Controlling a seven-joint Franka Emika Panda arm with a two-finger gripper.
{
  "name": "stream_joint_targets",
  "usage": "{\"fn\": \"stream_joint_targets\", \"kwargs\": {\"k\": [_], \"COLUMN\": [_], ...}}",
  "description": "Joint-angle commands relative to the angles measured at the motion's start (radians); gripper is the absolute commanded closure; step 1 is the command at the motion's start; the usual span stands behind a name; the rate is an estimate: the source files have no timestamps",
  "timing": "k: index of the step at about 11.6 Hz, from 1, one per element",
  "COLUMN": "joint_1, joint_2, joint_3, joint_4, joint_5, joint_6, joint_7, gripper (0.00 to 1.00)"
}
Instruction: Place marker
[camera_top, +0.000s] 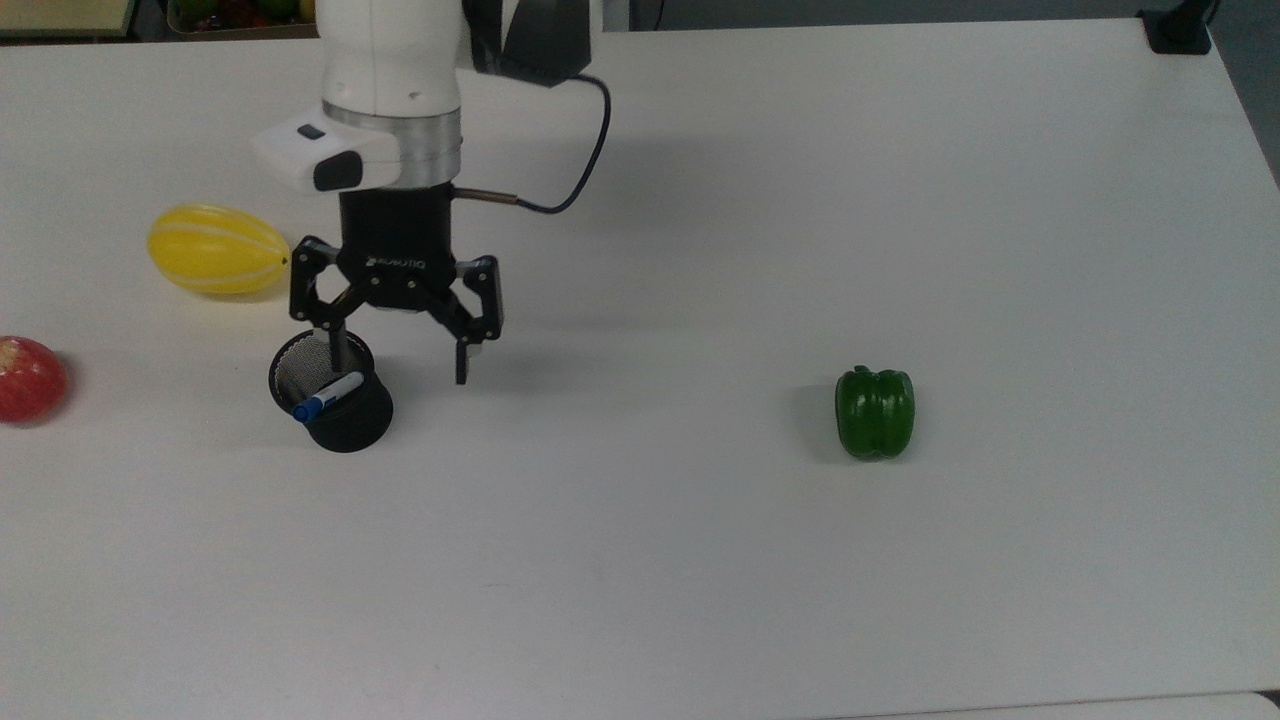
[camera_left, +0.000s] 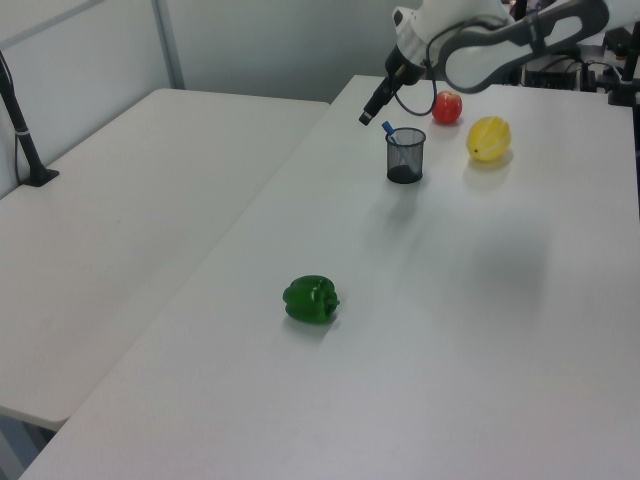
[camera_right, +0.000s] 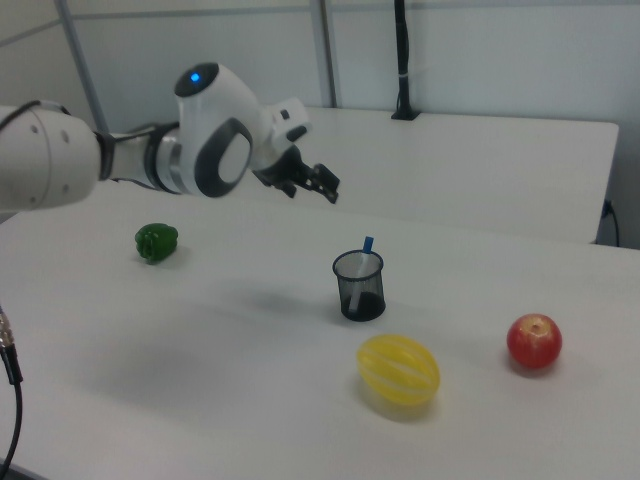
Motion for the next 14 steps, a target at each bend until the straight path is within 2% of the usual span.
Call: {"fn": "stream_joint_targets", "kwargs": {"k": [1,3,5,9,11,14], "joint_1": [0.093,0.142,0.164,0.193,0.19,0.19], "joint_2": [-0.141,-0.219,-0.298,-0.398,-0.41,-0.41], "joint_3": [-0.01,-0.01,-0.01,-0.01,-0.01,-0.01], "joint_4": [-0.025,-0.025,-0.025,-0.026,-0.026,-0.025], "joint_5": [0.006,0.006,0.006,0.003,0.001,0.0], "joint_6": [-0.255,-0.433,-0.632,-0.926,-1.003,-1.006], "joint_7": [0.006,0.006,-0.005,-0.007,-0.007,0.006], "gripper": [0.0,0.0,0.0,0.0,0.0,0.0]}}
